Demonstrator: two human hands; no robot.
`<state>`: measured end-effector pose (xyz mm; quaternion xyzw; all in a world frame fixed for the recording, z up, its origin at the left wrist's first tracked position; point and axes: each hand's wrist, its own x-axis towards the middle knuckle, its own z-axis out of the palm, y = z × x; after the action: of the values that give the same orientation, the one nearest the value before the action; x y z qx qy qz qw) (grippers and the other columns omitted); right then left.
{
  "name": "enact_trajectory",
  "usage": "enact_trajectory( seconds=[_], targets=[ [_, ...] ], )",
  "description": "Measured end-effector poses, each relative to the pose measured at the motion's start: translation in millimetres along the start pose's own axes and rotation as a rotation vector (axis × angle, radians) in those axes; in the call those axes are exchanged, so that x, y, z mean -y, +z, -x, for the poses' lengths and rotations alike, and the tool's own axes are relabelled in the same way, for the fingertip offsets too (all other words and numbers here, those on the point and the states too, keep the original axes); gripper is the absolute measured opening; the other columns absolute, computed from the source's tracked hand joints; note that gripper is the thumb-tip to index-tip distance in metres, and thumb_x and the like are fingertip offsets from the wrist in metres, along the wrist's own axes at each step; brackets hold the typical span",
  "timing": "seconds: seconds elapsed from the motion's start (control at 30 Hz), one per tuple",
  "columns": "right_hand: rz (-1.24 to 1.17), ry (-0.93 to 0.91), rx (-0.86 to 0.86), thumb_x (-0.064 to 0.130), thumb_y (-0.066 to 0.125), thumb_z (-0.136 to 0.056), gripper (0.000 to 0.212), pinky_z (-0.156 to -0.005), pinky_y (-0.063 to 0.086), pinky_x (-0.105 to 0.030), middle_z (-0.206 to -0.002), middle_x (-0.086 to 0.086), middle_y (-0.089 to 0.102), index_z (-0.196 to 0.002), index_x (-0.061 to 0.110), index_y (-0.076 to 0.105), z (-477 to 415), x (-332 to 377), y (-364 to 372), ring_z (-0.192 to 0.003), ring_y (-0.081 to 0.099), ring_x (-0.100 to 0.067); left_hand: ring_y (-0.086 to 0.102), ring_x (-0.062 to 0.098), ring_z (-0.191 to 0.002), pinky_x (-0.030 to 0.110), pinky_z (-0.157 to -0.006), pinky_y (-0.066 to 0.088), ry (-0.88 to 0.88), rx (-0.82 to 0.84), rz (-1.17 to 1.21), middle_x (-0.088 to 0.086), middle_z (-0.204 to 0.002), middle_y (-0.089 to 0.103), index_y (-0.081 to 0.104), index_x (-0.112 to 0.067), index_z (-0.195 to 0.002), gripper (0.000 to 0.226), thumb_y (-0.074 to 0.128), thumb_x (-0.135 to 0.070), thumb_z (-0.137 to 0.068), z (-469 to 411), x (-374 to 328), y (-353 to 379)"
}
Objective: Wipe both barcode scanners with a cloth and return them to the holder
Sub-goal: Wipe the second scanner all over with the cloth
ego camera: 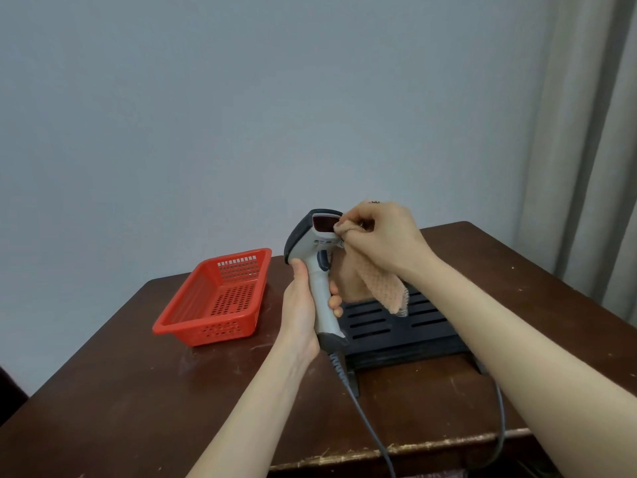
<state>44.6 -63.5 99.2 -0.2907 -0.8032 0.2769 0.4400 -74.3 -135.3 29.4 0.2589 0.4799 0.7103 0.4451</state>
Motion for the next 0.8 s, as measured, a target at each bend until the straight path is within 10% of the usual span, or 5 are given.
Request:
enact_trajectory(
  seconds=[0.2, 0.8],
  targets=[
    [-0.167, 0.058, -0.261, 0.017, 0.064, -0.083, 0.007, -0.067, 0.042, -0.008, -0.076, 0.017, 0.065, -0.081, 0.023, 0.068, -2, 4, -11, -0.076, 0.058, 0.002, 0.039, 0.016, -0.042, 0.023, -0.037, 0.037, -0.053, 0.019, -0.035, 0.003, -0.049, 0.046, 0.052, -0.008, -0.079, 0.062, 0.034, -0.067, -0.089, 0, 8, 3],
    [0.043, -0.214, -0.124, 0.008, 0.063, -0.081, 0.017, -0.068, 0.040, -0.008, -0.073, 0.020, 0.056, -0.088, 0.017, 0.075, 9, 13, 5, -0.070, 0.054, -0.001, 0.067, 0.024, -0.068, 0.034, -0.062, 0.055, 0.018, -0.045, -0.090, 0.010, -0.078, 0.071, 0.065, -0.008, -0.101, 0.058, 0.037, -0.058, -0.093, -3, 22, 14]
  ],
)
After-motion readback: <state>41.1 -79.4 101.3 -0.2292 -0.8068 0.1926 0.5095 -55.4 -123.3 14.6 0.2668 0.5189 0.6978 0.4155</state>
